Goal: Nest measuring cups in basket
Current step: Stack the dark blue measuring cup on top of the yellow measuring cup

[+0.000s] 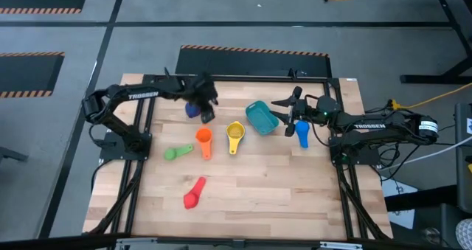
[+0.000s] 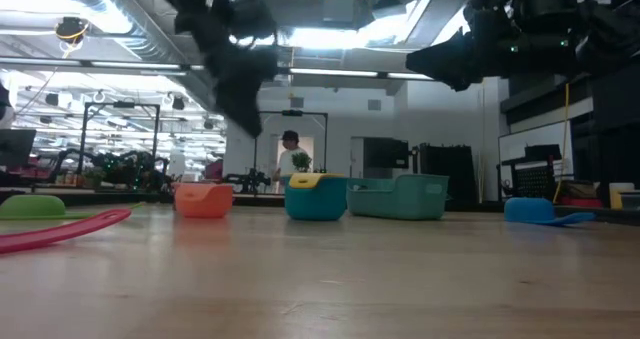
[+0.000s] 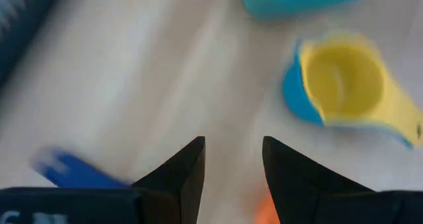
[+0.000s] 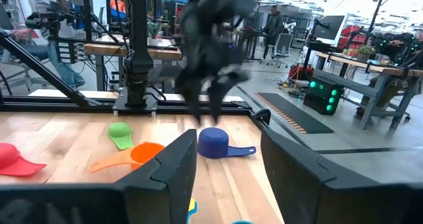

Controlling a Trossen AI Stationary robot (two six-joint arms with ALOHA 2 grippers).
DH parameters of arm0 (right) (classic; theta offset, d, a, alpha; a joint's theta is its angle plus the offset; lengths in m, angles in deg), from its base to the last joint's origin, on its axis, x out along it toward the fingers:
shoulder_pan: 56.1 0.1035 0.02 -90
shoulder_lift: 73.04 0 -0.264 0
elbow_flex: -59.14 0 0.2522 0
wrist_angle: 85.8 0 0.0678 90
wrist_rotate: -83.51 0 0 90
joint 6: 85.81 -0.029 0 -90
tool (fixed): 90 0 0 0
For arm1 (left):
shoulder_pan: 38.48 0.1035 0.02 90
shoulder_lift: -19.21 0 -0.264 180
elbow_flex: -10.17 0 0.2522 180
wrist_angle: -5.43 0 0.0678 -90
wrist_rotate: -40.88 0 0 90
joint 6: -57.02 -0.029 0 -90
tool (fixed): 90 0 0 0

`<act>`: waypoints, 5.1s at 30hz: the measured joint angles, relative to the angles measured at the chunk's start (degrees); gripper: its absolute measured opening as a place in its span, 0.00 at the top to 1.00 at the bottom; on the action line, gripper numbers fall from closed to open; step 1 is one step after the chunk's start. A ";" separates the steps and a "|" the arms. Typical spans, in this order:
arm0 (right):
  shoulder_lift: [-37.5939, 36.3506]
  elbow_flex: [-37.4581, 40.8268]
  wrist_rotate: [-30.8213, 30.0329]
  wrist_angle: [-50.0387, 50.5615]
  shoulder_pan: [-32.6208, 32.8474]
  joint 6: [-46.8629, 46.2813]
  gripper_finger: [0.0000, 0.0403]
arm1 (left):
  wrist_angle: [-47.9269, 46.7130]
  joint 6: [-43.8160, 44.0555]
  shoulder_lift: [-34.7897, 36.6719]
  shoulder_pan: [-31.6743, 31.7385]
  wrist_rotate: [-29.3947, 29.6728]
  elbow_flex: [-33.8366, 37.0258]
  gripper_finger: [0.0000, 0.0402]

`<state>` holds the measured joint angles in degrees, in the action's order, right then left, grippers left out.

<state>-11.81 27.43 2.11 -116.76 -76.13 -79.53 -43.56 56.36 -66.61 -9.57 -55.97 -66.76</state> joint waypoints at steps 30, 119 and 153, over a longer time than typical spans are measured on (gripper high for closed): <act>0.01 -0.02 0.00 0.04 0.00 0.00 0.57 | -7.62 -16.42 -22.50 35.15 -22.98 -24.71 0.64; 0.01 -0.02 0.00 3.30 0.00 -0.22 0.57 | -18.72 -28.02 -35.82 32.10 -29.69 -21.98 0.99; 0.04 -0.03 3.09 8.68 -5.91 -10.84 0.57 | -21.60 -35.96 -23.40 -7.79 0.46 -56.01 1.00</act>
<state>-11.77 27.39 5.20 -108.08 -82.04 -90.37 -65.16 20.40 -90.01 -17.35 -55.51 -122.77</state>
